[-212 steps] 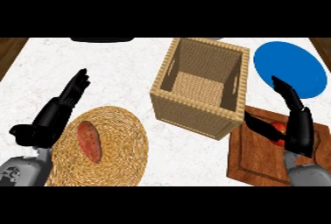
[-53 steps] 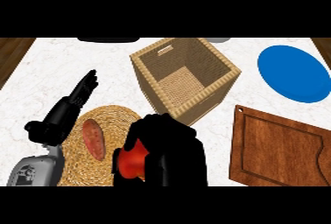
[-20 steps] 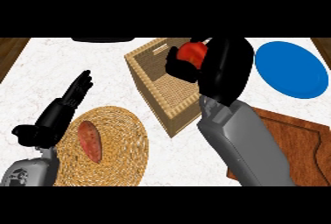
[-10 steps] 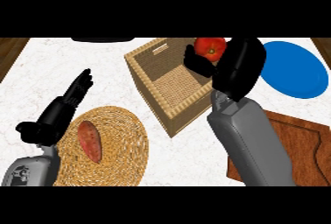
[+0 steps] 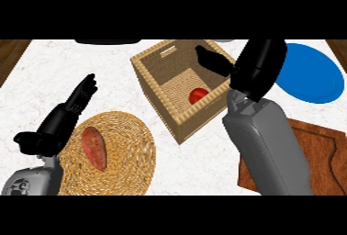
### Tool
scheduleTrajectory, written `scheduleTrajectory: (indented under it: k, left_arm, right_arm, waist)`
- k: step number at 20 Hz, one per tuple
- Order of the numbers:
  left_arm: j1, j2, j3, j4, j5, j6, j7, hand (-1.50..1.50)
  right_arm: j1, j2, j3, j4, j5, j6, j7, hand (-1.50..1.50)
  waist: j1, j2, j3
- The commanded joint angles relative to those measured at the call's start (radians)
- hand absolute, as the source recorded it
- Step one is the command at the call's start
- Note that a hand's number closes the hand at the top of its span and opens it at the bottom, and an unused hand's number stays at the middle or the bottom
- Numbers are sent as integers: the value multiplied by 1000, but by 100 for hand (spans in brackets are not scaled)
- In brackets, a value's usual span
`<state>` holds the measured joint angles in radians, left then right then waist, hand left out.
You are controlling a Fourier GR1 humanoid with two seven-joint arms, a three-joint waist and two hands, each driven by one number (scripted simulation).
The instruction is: Pick the tomato from the cutting board and place it in the basket
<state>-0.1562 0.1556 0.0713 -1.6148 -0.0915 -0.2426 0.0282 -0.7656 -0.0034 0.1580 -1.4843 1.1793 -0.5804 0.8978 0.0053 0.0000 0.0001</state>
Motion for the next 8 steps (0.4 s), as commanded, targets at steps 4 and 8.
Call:
scheduleTrajectory:
  k: [4,8]
  left_arm:
    - [-17,21,25,4,21,-19,16,0]
    - [-15,11,15,6,-6,4,10,0]
  right_arm:
    - [-4,3,-92,-104,-86,-99,10,-150]
    - [169,3,-112,-313,-190,-12,19,-150]
  waist:
    - [-3,0,0]
    - [-16,-3,0]
